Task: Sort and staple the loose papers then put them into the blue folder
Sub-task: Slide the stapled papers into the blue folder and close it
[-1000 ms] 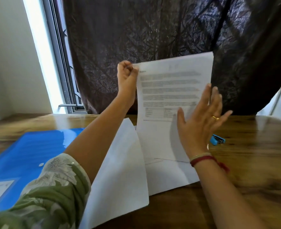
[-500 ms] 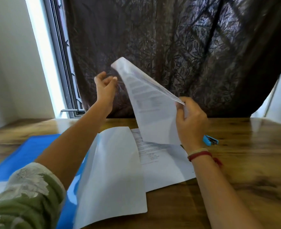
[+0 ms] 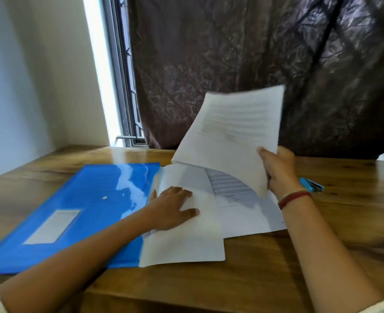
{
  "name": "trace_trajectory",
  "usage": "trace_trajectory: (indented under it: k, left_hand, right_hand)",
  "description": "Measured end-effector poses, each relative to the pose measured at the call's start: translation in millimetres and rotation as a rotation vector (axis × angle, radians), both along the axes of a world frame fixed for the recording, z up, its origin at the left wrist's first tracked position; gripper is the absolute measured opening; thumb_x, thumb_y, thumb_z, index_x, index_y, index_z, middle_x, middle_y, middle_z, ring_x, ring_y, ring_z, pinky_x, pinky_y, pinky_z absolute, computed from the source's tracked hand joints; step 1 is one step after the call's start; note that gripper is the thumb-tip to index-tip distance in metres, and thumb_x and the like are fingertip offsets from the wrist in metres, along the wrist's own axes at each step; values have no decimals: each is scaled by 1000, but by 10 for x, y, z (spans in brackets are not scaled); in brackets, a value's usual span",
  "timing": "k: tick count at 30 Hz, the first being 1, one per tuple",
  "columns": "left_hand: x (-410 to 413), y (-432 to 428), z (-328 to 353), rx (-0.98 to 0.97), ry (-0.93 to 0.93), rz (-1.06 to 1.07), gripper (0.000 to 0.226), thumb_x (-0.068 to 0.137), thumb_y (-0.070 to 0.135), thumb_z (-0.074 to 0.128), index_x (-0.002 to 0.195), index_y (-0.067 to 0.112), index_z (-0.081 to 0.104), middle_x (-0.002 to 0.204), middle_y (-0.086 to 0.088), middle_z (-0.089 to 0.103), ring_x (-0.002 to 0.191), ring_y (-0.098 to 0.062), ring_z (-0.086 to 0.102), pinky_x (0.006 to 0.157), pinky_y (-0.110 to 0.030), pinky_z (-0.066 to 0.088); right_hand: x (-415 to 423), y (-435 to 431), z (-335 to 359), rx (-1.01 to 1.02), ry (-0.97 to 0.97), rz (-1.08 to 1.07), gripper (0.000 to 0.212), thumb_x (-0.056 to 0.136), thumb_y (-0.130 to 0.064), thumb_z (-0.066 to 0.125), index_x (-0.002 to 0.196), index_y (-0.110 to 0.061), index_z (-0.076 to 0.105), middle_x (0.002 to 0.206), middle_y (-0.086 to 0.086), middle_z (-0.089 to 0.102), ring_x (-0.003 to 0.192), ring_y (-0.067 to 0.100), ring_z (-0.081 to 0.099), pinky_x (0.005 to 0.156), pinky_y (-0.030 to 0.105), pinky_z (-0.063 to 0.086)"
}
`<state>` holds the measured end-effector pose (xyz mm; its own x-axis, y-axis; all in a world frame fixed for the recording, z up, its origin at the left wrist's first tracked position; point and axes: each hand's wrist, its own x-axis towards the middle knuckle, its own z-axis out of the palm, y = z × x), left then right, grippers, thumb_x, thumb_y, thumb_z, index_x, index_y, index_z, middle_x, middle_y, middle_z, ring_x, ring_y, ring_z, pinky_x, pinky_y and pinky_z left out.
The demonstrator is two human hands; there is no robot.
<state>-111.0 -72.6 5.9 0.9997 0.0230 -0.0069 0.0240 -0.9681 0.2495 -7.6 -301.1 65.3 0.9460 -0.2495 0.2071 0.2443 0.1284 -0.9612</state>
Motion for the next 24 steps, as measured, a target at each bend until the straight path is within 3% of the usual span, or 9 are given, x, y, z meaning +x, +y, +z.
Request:
trace_trajectory:
  k: [3,5,7,9,12,14,16,20,24]
  left_hand:
    - [-39,205,81,-48,-195,20,37,92,47,57,124,28,59,136,0,50,130,-20,42,109,-36,35]
    - [-16,445,99,161,-285,151,45,88,52,59,123,23,57,135,-5,49,133,-27,37,105,-40,36]
    - [-18,634,96,273,-191,347,71,81,68,57,129,15,48,138,-14,44,135,-36,32,106,-47,34]
    - [-42,736,74,192,-101,467,89,71,83,53,125,12,49,131,-17,49,127,-37,42,100,-48,38]
    - [-53,787,33,146,-94,445,74,74,85,45,92,14,58,98,-4,64,87,-20,57,75,-31,44]
    - [-67,782,39,185,-123,440,62,82,77,45,78,16,53,84,-1,60,77,-17,53,70,-29,39]
    - [-76,784,73,181,-130,451,53,86,69,48,83,16,52,85,-1,55,79,-19,50,72,-29,37]
    - [-70,972,175,68,-126,450,55,92,66,38,78,15,52,85,-4,58,81,-24,52,73,-31,39]
    - [-107,1138,229,-65,-153,451,47,97,55,38,85,15,60,100,-9,65,91,-27,56,83,-34,41]
  right_hand:
    - [-99,76,-101,-170,262,313,7,93,-2,58,87,1,60,65,10,63,40,10,55,32,15,40]
    - [-91,64,-140,-430,370,436,13,95,-9,57,82,-7,56,50,2,55,38,9,50,34,20,37]
    - [-24,27,-164,-684,368,486,4,94,-17,60,95,-14,58,75,3,57,60,11,51,48,23,38]
    - [11,24,-168,-824,340,534,21,91,-26,63,110,-16,61,97,4,59,76,12,53,58,24,38]
    - [7,10,-151,-878,345,573,29,89,-31,65,113,-16,63,112,9,63,84,17,57,63,27,44]
    - [-19,-30,-105,-867,358,595,32,80,-39,72,104,-19,64,113,11,64,86,21,59,65,28,47]
    - [-39,-78,-53,-909,349,634,46,71,-50,76,102,-19,62,100,6,64,83,20,59,64,27,46]
    - [-51,-205,-53,-847,344,665,18,90,-24,61,103,-12,61,92,3,61,81,18,57,72,27,45]
    - [8,-312,-181,-827,443,712,67,51,-47,90,110,-24,69,110,4,70,101,25,67,86,41,53]
